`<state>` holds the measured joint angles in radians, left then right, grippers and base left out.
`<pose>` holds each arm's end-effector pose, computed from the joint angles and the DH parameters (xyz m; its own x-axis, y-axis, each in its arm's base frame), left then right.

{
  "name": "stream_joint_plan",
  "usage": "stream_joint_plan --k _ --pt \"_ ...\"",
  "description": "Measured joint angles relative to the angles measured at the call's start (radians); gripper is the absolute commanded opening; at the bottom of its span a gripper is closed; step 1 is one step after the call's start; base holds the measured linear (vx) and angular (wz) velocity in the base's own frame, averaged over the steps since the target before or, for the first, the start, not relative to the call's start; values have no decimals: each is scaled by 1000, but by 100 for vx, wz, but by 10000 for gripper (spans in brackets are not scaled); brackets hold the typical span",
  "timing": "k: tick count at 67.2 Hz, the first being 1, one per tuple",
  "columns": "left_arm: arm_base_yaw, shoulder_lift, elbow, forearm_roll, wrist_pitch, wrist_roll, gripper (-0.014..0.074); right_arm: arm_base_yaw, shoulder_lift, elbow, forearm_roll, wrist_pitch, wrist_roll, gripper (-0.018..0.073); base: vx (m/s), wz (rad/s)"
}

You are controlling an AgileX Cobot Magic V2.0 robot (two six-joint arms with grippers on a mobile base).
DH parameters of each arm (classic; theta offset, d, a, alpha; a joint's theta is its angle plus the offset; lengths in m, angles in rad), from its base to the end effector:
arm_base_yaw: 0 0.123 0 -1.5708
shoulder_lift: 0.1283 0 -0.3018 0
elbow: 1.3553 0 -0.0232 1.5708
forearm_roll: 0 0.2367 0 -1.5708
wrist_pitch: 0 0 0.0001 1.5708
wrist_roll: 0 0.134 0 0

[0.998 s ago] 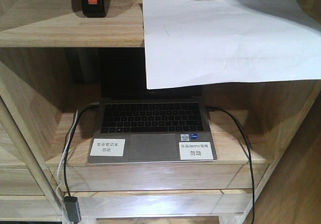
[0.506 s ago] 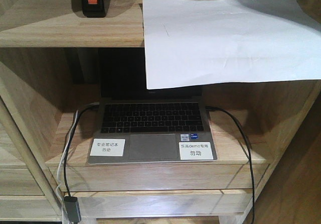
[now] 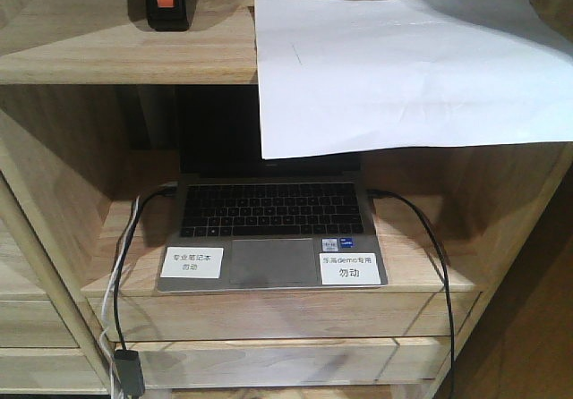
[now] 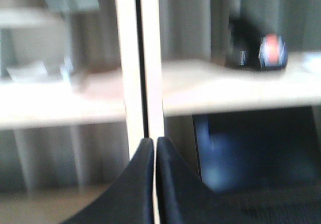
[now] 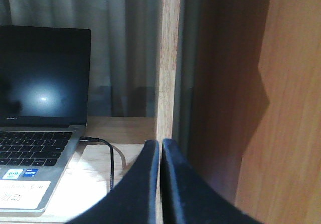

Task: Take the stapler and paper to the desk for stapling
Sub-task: 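Reach the left gripper up toward the black stapler on the upper shelf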

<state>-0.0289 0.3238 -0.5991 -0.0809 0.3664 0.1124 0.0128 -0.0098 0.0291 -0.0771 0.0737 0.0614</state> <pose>0.0754 -0.0061 0.3600 -0.0007 0.0369 -0.9993 0.0579 0.9976 0.0368 0.0689 0.0001 0.1970 -0.0055 -0.0156 -0.9999 -0.0072 0.9999 -0.0155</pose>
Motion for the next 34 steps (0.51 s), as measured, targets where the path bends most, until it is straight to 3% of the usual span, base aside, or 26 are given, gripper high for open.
stream_joint_plan --k 34 --pt "0 57 -23 0 50 0 20 0 0 0 0 0 0 -9 0 0"
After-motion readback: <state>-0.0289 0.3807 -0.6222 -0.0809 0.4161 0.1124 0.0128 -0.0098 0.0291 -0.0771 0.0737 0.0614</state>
